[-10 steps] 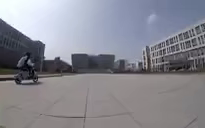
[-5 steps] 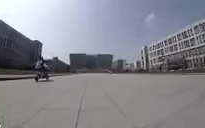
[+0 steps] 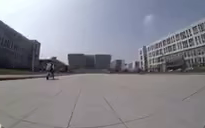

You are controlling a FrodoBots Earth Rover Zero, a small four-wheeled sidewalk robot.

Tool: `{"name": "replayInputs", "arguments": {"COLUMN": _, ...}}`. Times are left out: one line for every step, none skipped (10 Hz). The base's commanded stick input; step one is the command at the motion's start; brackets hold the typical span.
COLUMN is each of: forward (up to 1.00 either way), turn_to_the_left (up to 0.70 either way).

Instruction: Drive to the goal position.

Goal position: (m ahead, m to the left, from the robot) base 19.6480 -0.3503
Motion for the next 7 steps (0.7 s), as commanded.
{"name": "replayInputs", "arguments": {"forward": 1.0, "turn_to_the_left": 0.0}}
{"name": "replayInputs", "arguments": {"forward": 1.0, "turn_to_the_left": 0.0}}
{"name": "replayInputs", "arguments": {"forward": 1.0, "turn_to_the_left": 0.0}}
{"name": "replayInputs", "arguments": {"forward": 1.0, "turn_to_the_left": 0.0}}
{"name": "replayInputs", "arguments": {"forward": 1.0, "turn_to_the_left": 0.0}}
{"name": "replayInputs", "arguments": {"forward": 1.0, "turn_to_the_left": 0.0}}
{"name": "replayInputs", "arguments": {"forward": 1.0, "turn_to_the_left": 0.0}}
